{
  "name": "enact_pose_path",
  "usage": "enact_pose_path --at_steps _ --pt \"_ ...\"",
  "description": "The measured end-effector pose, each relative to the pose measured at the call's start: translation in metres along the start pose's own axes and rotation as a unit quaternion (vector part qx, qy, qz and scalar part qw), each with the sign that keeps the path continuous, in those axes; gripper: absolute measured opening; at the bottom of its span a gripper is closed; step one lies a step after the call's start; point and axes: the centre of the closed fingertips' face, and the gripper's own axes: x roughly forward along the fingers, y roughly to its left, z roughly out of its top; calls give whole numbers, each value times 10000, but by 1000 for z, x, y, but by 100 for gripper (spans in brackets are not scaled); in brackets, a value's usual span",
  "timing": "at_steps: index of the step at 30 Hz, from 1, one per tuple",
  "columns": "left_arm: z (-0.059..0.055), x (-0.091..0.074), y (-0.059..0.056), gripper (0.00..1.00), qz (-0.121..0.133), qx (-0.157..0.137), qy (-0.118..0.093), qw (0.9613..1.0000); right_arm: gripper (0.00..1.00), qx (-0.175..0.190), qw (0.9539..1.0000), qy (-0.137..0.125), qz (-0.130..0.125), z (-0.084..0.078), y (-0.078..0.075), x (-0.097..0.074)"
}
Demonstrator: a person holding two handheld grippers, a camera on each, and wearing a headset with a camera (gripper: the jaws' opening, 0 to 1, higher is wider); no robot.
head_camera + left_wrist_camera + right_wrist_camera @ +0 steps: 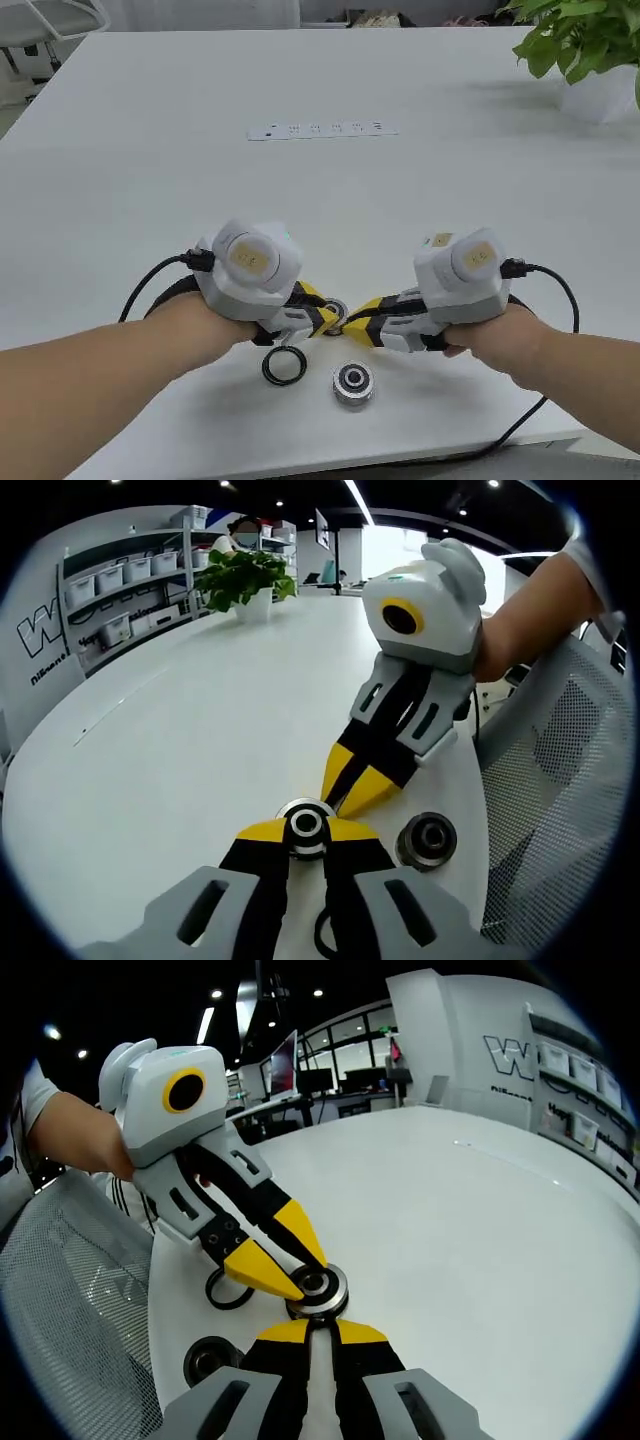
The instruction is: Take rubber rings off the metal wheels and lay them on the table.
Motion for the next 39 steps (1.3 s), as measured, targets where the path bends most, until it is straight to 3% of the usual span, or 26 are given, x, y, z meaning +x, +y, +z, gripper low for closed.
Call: enact_pose_path --at_steps 7,18,39 --pt "0 0 0 8 32 7 14 10000 0 418 9991 -60 -55 1 -2 -1" --pt "0 0 0 8 69 4 24 10000 0 1331 9895 -562 -89 12 -10 -9" --pt "-1 0 -1 8 114 37 67 9999 0 1223 9905 -624 93 19 1 -7"
